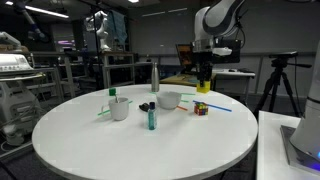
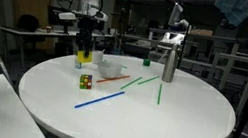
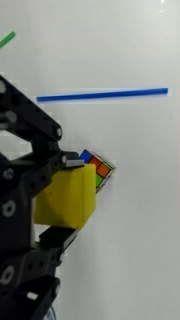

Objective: Pick up the yellow cube from the white bowl and place it on top of the Rubik's cube.

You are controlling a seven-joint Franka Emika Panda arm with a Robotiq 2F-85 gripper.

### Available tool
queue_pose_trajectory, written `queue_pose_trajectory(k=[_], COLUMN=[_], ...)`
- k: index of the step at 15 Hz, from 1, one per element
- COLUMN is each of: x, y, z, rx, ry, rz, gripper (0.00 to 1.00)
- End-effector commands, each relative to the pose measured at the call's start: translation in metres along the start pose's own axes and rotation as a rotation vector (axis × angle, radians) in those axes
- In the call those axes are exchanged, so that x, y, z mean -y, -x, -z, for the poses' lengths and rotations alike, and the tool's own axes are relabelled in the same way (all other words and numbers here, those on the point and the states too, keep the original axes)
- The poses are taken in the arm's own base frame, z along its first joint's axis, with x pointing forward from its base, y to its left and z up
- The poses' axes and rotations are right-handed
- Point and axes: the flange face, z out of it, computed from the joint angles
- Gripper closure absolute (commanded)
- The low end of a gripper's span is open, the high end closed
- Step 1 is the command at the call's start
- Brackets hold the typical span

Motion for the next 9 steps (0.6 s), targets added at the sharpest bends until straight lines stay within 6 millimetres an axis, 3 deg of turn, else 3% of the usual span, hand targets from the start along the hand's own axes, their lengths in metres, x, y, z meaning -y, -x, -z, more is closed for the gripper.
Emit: queue_pose_trajectory(k=[1, 9], x=[-0.014, -0.02], y=[0.003, -0.009], z=[-0.003, -0.026], rx=[0.03, 0.098], ry=[0.018, -0.011], rz=[-0.022, -0.044], gripper=[0.69, 0.69])
